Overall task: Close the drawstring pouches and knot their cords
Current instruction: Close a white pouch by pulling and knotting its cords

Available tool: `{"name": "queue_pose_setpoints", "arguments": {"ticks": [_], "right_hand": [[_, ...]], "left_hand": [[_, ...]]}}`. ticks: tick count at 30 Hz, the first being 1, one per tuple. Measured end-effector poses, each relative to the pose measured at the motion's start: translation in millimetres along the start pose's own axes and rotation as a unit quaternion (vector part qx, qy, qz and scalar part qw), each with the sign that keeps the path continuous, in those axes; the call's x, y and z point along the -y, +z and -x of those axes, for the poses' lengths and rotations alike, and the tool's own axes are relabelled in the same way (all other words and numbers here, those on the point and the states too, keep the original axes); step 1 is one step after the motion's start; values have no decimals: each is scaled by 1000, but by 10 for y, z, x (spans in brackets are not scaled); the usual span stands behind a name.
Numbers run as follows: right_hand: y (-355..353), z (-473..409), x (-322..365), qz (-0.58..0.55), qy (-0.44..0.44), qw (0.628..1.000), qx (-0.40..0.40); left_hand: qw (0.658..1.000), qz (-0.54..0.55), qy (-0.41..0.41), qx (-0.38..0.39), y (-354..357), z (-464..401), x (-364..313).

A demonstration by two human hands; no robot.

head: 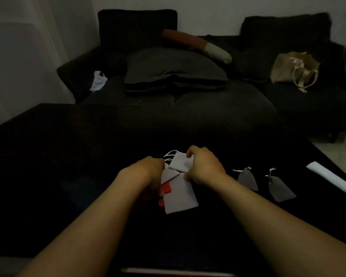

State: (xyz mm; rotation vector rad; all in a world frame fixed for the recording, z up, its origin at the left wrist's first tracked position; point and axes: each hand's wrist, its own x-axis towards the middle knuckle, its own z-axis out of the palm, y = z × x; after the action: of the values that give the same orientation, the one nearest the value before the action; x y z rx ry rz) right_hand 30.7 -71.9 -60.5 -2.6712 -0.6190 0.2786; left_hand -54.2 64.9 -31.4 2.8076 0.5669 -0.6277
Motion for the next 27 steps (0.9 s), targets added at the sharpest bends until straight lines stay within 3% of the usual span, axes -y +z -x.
{"name": "queue_pose_setpoints", "arguments": {"ticks": [5, 9, 10, 12, 14, 15, 19, 21, 22, 23, 25, 27], "right_hand": [[187, -162, -99, -11, 12, 1000, 13], [172, -226, -203, -26, 9, 998, -57], [133, -222, -207, -43, 10, 995, -89], [5, -206, -173, -116, 3, 982, -151], [-131, -174, -113, -206, -24, 958, -198], [-188, -144, -80, -231, -41, 948, -217], [-313, 73, 27, -255, -147, 904, -311], [-334, 146, 31, -217, -231, 893, -321], [-335, 176, 16, -180, -273, 892, -312], [-333, 203, -3, -149, -309, 891, -296], [-341, 261, -32, -141, -354, 882, -277], [-387, 328, 5, -274, -315, 866, -277]], "left_hand": [[999, 18, 20, 26, 0, -26, 90], [998, 17, 21, 54, -34, -57, 102], [998, 35, 28, 45, -55, -54, 76], [989, 135, 32, -42, -117, -23, 3], [946, 308, 13, -104, -171, -6, -57], [909, 408, 3, -82, -202, -15, -73], [686, 723, 23, 84, -303, -29, -122], [576, 810, 62, 88, -345, -18, -152], [540, 835, 79, 70, -360, -9, -177], [524, 846, 92, 38, -366, -6, -203], [538, 836, 103, -44, -370, 1, -267], [547, 823, 124, -95, -373, 5, -316]]}}
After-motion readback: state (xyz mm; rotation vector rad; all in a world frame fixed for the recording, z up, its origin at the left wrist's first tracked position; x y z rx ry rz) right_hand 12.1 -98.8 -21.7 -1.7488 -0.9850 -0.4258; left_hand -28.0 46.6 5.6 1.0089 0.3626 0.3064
